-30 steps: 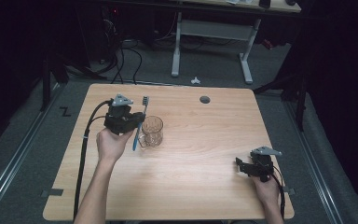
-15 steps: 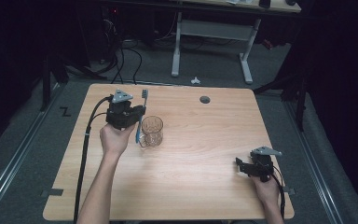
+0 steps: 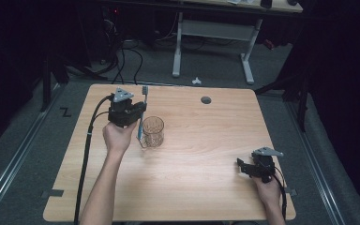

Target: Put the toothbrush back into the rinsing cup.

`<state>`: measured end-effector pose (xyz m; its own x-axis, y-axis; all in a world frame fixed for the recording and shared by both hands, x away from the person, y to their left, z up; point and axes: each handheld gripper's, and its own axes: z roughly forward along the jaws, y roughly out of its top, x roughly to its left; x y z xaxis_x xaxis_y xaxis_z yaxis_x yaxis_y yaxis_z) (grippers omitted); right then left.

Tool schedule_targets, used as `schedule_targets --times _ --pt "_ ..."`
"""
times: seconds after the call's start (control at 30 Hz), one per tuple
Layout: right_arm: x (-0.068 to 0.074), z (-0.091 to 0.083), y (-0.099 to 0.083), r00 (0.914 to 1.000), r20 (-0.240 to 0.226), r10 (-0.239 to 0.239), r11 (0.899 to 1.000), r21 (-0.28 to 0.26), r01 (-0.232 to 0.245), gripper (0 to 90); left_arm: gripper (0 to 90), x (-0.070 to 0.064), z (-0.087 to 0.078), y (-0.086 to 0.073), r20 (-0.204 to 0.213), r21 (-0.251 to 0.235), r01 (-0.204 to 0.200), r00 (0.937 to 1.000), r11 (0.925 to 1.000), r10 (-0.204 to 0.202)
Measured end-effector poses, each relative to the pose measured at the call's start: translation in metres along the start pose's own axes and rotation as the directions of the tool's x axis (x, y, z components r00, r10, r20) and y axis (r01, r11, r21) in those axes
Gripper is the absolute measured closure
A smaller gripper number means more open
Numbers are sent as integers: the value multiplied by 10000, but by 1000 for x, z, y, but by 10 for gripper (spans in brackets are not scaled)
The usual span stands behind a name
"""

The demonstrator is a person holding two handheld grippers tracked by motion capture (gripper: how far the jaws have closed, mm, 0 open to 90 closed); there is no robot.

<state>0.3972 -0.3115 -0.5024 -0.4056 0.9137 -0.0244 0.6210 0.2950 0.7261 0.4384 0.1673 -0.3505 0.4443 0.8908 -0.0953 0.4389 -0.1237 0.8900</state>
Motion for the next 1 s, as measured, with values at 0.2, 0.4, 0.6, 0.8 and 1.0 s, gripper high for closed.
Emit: schedule_targets --times 0.2,0.4,0.6,0.8,1.0 --pt "0 0 0 10000 0 0 10000 -1 0 284 807 3 7 -2 -155 -83 40 9999 10000 -41" --pt "0 0 0 10000 10 2 10000 -9 -2 284 806 2 11 -3 -254 -224 -40 9997 9997 34" --pt "0 0 0 10000 -1 -2 10000 -2 2 284 806 3 14 -5 -237 -204 -31 9997 9998 26" --pt "0 0 0 10000 -3 -1 10000 -2 1 284 804 5 15 -9 -279 -138 6 9996 9999 -10" --pt "0 0 0 10000 -2 0 10000 1 0 283 803 4 16 -11 -266 -16 -50 9996 10000 50"
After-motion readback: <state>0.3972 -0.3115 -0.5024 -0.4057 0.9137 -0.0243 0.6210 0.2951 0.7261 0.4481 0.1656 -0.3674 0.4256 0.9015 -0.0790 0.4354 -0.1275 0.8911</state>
